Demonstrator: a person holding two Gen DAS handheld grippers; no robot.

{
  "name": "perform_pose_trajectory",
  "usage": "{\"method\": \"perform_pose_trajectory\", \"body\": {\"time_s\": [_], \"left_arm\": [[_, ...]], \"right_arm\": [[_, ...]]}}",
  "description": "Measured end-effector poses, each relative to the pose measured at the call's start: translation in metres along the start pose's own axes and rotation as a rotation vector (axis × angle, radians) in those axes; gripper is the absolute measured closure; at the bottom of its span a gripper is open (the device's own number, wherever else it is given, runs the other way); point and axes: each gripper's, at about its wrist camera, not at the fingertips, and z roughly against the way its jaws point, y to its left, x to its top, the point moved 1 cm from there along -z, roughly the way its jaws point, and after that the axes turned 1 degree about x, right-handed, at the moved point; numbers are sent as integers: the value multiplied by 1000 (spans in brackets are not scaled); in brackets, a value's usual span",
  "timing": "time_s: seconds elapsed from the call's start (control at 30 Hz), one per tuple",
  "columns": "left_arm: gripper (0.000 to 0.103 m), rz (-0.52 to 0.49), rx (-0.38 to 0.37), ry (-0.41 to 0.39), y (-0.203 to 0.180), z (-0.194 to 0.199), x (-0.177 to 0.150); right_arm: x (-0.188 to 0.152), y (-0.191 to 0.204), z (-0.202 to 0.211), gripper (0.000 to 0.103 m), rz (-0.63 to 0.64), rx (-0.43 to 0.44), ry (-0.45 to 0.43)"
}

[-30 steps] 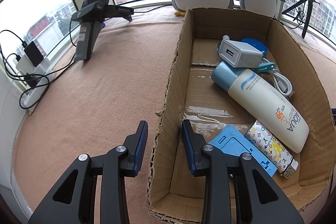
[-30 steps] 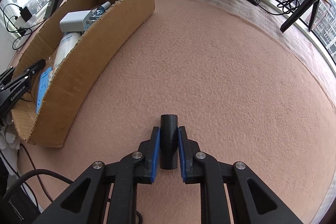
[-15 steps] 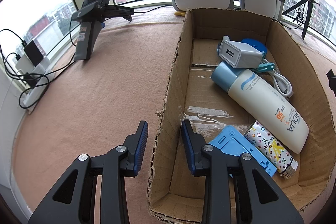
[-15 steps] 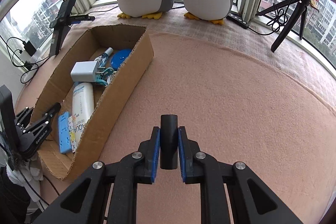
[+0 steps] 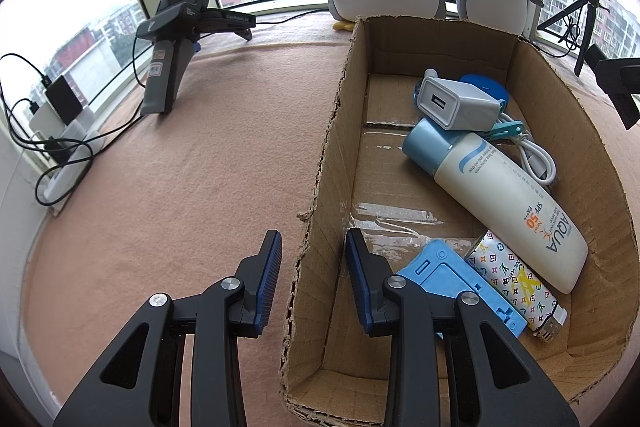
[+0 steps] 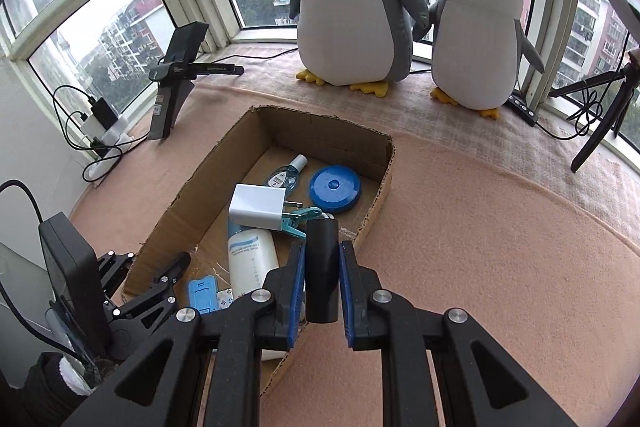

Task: Organize rigid objects
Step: 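Carry the black cylinder into the box and open the right gripper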

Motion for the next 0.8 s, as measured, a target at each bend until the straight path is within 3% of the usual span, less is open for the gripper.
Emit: {"method": "perform_pose_trajectory", "body": {"time_s": [0.8], "left_arm": [[72,1,-1,0,1,0,0]], "right_arm": [[11,21,-36,88,60,10,43]]}}
